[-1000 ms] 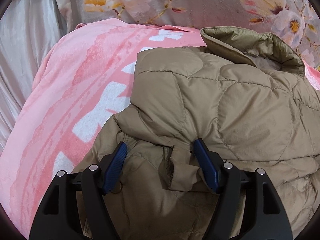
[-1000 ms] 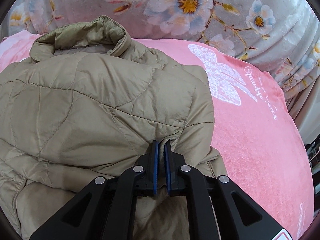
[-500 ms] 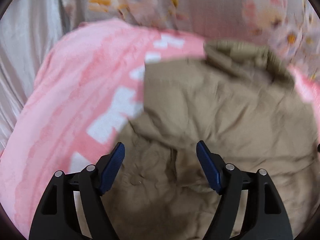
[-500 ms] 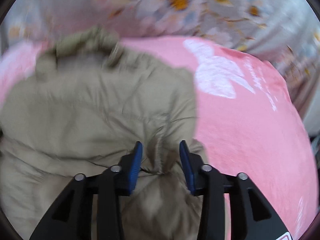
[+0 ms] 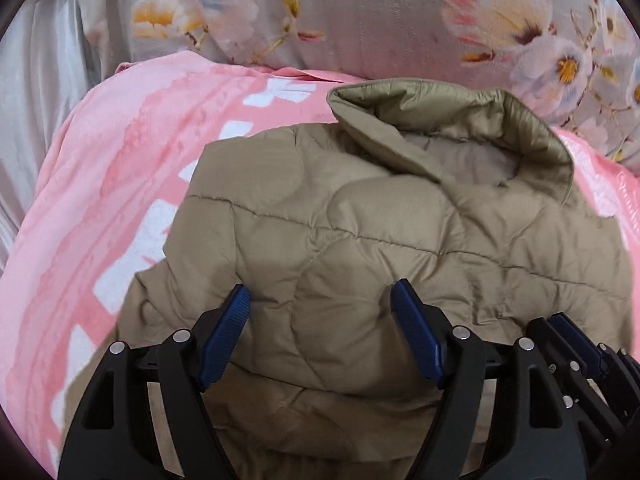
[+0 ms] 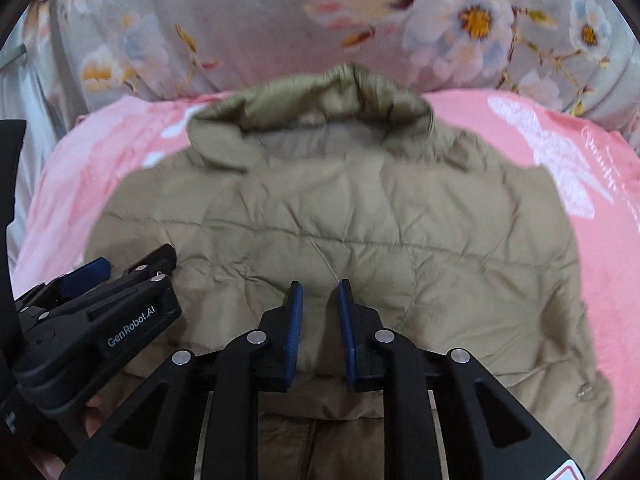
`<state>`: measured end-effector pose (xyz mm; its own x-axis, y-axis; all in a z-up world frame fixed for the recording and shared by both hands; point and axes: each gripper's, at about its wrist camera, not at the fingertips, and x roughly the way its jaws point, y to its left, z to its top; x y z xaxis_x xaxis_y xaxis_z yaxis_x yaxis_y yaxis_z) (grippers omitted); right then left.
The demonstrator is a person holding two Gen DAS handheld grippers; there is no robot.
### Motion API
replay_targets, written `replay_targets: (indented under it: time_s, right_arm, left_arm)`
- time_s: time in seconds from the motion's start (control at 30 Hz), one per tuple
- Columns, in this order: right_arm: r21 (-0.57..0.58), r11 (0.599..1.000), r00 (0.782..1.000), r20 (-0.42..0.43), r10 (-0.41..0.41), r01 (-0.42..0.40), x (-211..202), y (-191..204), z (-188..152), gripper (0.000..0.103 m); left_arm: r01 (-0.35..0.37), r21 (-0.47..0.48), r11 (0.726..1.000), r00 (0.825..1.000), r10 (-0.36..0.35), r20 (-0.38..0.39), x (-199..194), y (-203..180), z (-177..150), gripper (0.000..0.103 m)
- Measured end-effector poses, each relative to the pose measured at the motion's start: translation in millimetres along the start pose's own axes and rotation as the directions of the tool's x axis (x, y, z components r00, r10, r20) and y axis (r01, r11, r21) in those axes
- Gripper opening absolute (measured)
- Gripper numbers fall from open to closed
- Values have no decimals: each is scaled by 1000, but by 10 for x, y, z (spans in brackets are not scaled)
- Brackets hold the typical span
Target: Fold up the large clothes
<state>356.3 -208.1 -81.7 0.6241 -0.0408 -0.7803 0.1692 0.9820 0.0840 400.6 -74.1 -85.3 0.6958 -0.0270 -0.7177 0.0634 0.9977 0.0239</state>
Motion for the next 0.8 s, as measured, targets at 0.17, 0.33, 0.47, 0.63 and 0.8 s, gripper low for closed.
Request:
replay_targets:
  time_s: [0.17,0.33,0.47,0.63,0.8]
  right_arm:
    - [-47,998,999,18,-46,47,93,94,-62,16]
    - [-74,994,996,35,-80,82,90,138,-102,16]
    - [-64,996,997,30,-67,69,98,108,-97,16]
    - [-60,996,998,26,-63,64,114,100,-83,16]
    - [-56,997,998,25,-60,61,120,96,-78,16]
  left_arm:
    - [-10,5,1000,1000,10,28,52,-6,-102,75]
    - [-31,17,999,999,31,39,72,-32,-113,75]
    - [-45,28,999,998,44,42,75,-57,-127,76]
    - [-56,37,998,998,55,38,88,-73,-129,76]
    - [-59,39,997,998,58,35,98,-77,-128,76]
